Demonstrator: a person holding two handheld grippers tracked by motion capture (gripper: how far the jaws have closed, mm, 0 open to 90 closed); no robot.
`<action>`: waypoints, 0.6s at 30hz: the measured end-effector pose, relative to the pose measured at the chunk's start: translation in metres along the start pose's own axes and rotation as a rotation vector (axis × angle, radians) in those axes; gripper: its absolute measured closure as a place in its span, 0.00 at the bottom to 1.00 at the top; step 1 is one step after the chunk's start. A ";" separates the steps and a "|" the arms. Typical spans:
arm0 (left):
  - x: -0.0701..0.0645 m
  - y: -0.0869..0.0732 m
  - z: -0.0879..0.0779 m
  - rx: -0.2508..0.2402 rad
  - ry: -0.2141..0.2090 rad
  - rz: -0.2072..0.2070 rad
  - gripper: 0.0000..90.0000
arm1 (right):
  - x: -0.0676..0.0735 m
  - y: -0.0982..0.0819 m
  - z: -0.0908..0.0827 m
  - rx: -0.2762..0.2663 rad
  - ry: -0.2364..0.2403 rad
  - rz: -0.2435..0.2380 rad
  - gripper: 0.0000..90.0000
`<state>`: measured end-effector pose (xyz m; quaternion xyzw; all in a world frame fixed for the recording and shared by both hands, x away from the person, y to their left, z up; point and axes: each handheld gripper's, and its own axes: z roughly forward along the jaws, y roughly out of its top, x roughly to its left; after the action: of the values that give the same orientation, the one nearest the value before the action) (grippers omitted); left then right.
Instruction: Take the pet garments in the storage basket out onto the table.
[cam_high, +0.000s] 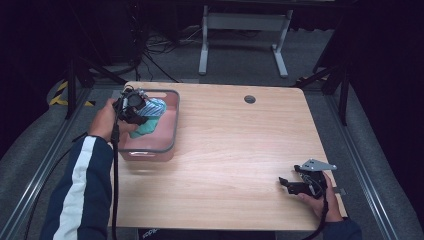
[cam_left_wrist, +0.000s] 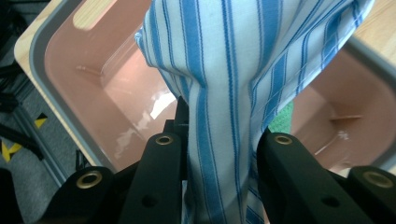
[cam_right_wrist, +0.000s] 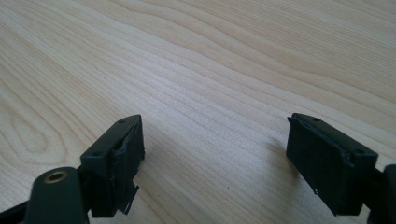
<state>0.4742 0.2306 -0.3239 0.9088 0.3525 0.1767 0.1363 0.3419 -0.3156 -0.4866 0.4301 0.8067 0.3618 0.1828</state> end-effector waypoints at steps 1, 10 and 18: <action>-0.001 0.001 -0.001 -0.014 -0.005 -0.007 0.84 | 0.000 0.000 0.000 0.000 0.000 0.000 0.22; -0.017 0.012 -0.019 -0.075 -0.013 0.047 0.84 | 0.000 0.000 0.000 0.001 -0.001 -0.001 0.22; -0.037 0.025 -0.025 -0.103 -0.029 0.127 0.84 | 0.000 0.000 0.000 0.000 0.000 0.000 0.22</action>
<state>0.4532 0.1909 -0.3001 0.9236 0.2824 0.1898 0.1767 0.3419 -0.3157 -0.4865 0.4300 0.8068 0.3615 0.1830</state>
